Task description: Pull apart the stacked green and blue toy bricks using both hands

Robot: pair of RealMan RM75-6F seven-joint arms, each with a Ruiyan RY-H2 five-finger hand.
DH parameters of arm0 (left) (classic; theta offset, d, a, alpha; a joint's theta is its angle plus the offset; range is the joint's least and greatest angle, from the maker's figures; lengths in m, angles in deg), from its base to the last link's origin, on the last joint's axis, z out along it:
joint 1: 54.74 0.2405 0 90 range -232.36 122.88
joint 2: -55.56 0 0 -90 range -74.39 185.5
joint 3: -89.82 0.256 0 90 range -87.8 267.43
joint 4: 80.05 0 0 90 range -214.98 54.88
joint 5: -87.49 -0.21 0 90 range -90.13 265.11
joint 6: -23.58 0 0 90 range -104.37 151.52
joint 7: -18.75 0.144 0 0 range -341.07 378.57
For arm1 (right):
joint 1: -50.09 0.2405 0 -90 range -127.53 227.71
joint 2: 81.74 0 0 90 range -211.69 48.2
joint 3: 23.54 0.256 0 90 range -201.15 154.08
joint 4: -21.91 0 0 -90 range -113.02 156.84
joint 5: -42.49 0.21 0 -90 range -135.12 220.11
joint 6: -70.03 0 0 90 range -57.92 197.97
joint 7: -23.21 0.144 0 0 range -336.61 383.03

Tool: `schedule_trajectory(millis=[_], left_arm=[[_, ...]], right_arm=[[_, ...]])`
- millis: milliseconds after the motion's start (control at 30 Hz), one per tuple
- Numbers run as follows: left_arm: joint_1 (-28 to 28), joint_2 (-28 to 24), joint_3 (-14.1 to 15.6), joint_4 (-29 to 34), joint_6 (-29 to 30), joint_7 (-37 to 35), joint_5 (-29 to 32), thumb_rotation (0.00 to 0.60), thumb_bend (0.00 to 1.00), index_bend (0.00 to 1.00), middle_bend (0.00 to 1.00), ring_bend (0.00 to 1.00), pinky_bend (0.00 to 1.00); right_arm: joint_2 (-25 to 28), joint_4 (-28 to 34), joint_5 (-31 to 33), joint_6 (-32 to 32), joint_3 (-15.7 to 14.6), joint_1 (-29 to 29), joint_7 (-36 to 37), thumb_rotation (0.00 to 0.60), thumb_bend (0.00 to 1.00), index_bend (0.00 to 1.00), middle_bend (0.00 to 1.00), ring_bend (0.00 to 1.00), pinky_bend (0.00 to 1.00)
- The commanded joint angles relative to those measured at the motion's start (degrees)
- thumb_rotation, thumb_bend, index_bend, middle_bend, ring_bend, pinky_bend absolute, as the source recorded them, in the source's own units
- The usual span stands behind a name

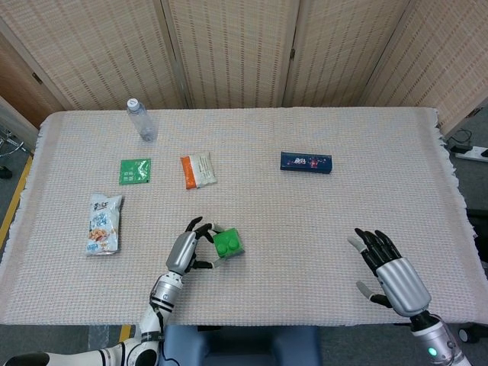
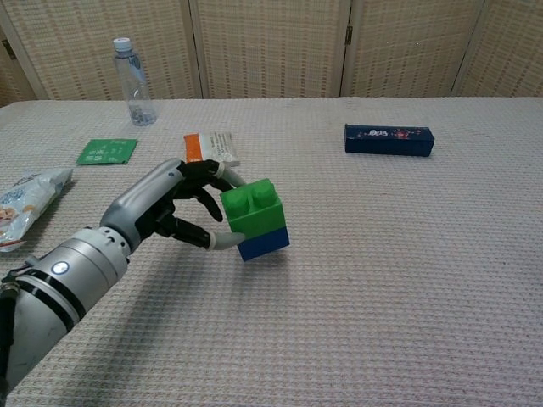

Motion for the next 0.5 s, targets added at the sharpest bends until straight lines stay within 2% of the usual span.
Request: schedule_trajectory(millis=[33,133,300,500], left_arm=[[0.37,-0.88,0.10,1.22,0.42,-0.22,-0.41,0.600,0.46,0.83,0.93,0.49,0.11],[0.79,-2.36,0.17,3.40,0.77,-0.32,-0.72,0.600,0.46,0.83,0.93,0.49,0.11],[1.97,-6.85,0.84,10.45,1.24,-0.69,-1.54,0.600,0.46,0.83,0.93,0.49,0.10],[4.12,-13.41,2.39,18.95,2.98,-2.48,-3.64,0.600,0.46,0.83,0.93,0.49,0.10]], right_arm=[[-0.08,-0.14,0.16,-0.16,0.09,0.06,-0.19,0.600,0.36,0.00,0.00,0.00,0.00],[-0.42,-0.49,1.24,-1.42,0.41,0.50,-0.49,0.600,0.36,0.00,0.00,0.00,0.00],[-2.13,-2.56,2.84,-5.73,1.16,2.99,1.40,0.600,0.36,0.00,0.00,0.00,0.00],[-4.26,-6.57,0.93,-10.61,0.59,8.16,16.04,0.600,0.36,0.00,0.00,0.00,0.00]])
